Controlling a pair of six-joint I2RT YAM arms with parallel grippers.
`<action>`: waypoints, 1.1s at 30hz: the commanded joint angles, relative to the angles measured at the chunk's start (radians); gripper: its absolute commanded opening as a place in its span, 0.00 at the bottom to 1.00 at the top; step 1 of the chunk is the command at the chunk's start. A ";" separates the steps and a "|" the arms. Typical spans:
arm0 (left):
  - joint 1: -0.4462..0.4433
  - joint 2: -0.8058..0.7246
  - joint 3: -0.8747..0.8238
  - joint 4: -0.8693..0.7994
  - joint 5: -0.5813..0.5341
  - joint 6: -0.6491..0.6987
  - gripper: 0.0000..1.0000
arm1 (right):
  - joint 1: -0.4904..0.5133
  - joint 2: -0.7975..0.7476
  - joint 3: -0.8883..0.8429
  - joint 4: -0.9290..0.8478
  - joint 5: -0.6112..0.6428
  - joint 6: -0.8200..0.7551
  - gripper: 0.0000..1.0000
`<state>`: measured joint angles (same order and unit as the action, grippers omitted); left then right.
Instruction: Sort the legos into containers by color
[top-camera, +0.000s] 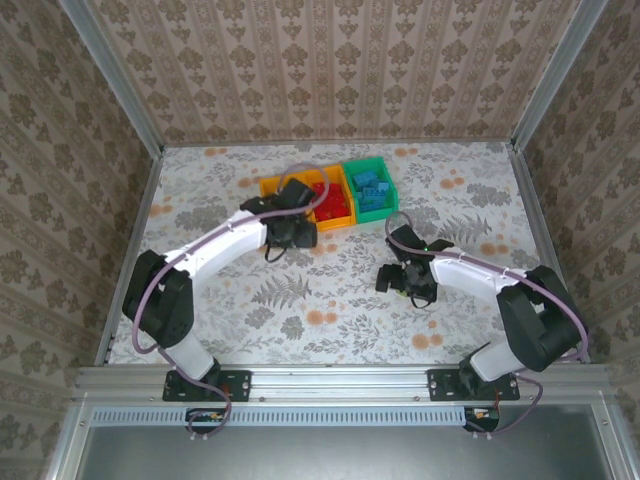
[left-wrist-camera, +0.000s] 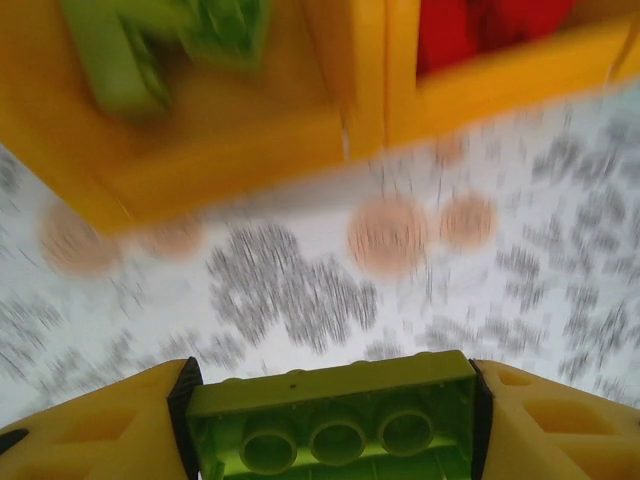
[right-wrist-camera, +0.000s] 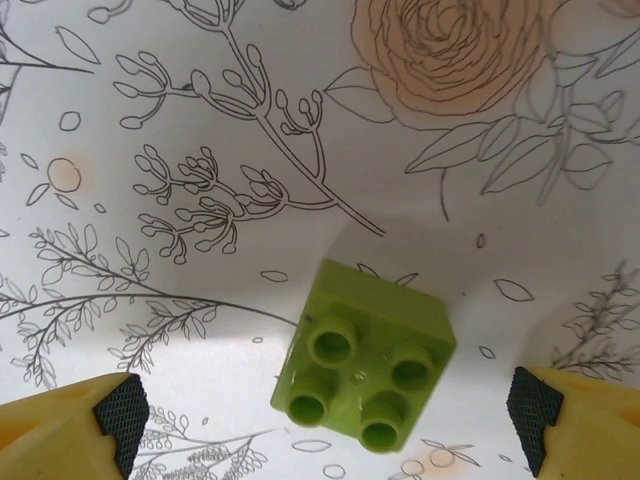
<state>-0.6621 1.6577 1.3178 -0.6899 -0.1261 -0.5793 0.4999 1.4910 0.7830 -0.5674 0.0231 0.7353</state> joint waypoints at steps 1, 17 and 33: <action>0.071 0.044 0.100 -0.043 -0.032 0.135 0.61 | 0.014 0.029 -0.004 0.024 0.017 0.037 0.94; 0.260 0.274 0.304 0.022 0.018 0.224 0.67 | 0.017 0.109 0.073 -0.015 0.099 0.025 0.86; 0.262 -0.001 0.117 0.150 -0.024 0.198 1.00 | 0.106 0.175 0.223 -0.017 0.083 -0.058 0.27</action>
<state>-0.4049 1.7462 1.4570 -0.5816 -0.1219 -0.3656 0.5762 1.6524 0.9401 -0.6212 0.1085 0.7101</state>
